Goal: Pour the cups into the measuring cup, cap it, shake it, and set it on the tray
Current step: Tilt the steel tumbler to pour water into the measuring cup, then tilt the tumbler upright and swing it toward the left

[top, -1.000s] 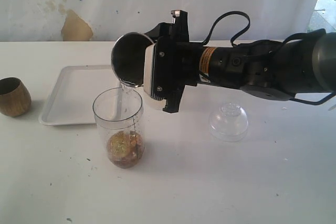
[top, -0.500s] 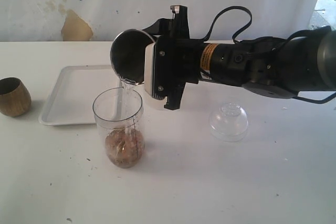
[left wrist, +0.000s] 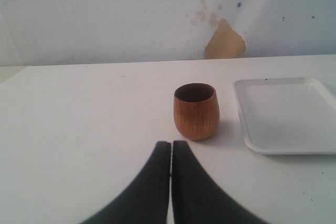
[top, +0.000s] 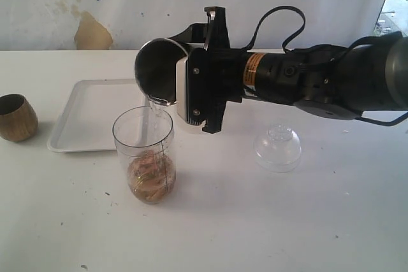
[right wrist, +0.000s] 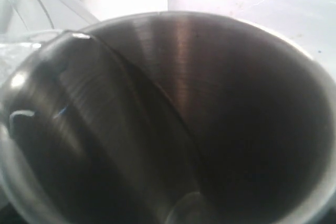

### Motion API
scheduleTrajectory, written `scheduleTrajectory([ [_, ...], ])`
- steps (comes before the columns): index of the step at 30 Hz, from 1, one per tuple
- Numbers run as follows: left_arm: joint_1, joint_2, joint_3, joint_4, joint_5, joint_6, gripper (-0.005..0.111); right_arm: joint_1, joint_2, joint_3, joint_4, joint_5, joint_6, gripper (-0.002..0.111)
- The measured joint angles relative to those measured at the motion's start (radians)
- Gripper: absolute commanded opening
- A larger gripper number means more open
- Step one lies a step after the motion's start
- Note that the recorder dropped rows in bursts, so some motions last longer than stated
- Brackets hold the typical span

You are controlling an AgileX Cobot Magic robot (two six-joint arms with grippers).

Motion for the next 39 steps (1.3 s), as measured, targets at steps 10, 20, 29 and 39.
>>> scheduleTrajectory([
  [10,0.0,0.0,0.0,0.0,0.0,0.0,0.001,0.0,0.0,0.0,0.0,0.0,0.0,0.0],
  [20,0.0,0.0,0.0,0.0,0.0,0.0,0.001,0.0,0.0,0.0,0.067,0.0,0.437,0.0],
  [29,0.0,0.0,0.0,0.0,0.0,0.0,0.001,0.0,-0.004,0.0,0.102,0.0,0.865,0.0],
  [39,0.0,0.0,0.0,0.0,0.0,0.0,0.001,0.0,-0.078,0.0,0.105,0.0,1.058,0.0],
])
